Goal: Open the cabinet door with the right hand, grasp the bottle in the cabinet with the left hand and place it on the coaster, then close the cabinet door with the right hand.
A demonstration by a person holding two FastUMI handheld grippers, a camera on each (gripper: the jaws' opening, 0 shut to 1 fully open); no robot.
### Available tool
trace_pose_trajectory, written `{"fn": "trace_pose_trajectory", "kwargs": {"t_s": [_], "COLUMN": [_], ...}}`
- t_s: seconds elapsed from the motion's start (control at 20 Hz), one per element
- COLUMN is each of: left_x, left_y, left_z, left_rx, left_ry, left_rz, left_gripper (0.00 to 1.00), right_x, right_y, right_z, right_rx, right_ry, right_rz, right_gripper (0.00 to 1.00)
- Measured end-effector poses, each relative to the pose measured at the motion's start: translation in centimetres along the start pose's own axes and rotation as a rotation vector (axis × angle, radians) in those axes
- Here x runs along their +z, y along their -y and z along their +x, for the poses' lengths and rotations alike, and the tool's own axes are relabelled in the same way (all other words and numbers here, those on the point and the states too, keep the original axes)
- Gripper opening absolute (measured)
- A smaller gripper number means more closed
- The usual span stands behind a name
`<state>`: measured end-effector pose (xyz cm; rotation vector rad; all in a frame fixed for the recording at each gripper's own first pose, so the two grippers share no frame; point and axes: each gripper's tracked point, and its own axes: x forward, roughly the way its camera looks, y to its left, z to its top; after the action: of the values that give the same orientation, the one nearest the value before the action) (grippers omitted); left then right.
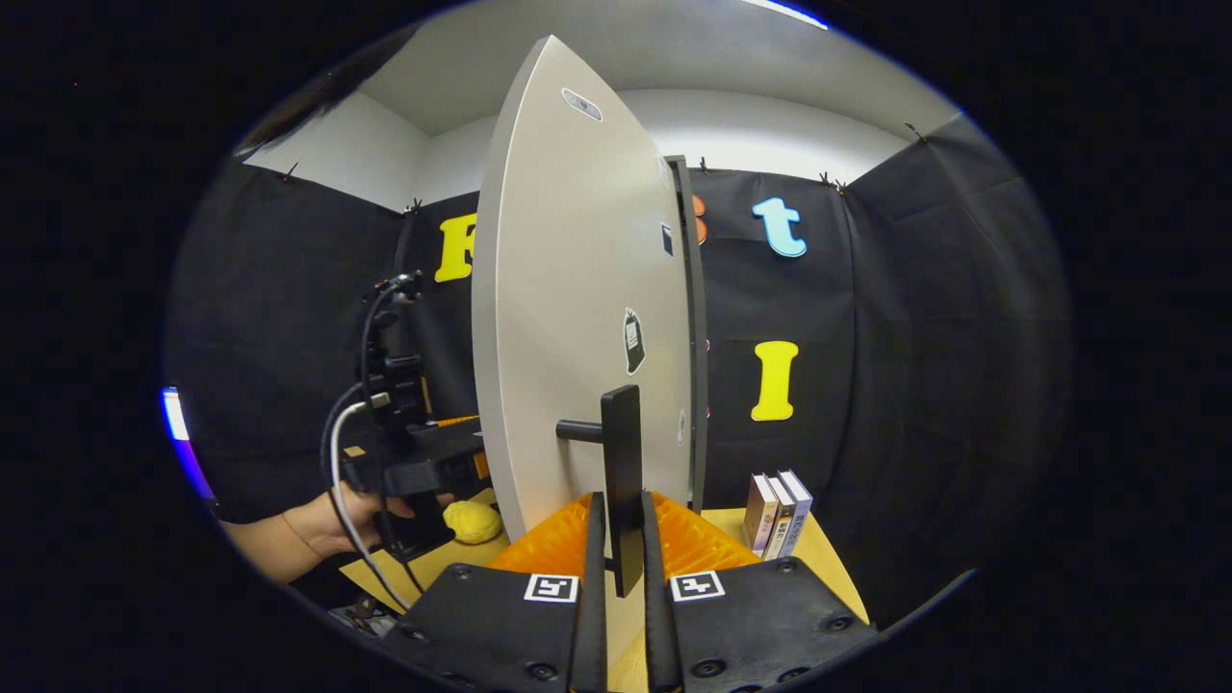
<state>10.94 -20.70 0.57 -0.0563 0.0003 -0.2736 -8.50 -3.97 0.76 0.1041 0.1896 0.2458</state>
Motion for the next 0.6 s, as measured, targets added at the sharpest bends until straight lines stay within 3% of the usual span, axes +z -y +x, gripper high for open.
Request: {"fn": "trace_pose_trajectory", "kwargs": {"t_s": [0.2,0.35,0.45,0.5,0.55,0.6], "left_x": [-0.9,-2.3,-3.3,-3.7,-4.1,-4.6], "left_y": [4.0,4.8,5.2,5.1,5.0,5.1], "left_z": [5.7,9.4,12.3,13.5,14.6,15.6], "left_rx": [-0.060,-0.035,-0.031,-0.027,-0.017,-0.007], "left_ry": [0.003,-0.007,-0.014,-0.021,-0.028,-0.038], "left_rz": [0.007,0.038,0.044,0.040,0.035,0.029], "left_gripper": [0.92,0.94,0.95,0.94,0.95,0.95], "right_x": [0.7,0.9,1.0,0.9,1.0,1.4], "right_y": [3.2,5.5,6.0,5.7,5.4,5.5], "right_z": [-1.0,-1.2,-1.2,-1.4,-1.6,-1.9], "right_rx": [-0.021,-0.053,-0.043,-0.023,-0.004,0.011], "right_ry": [0.001,0.010,0.008,0.002,0.004,0.014], "right_rz": [0.007,0.009,0.024,0.034,0.034,0.031], "right_gripper": [0.20,0.19,0.15,0.04,0.14,0.15]}}
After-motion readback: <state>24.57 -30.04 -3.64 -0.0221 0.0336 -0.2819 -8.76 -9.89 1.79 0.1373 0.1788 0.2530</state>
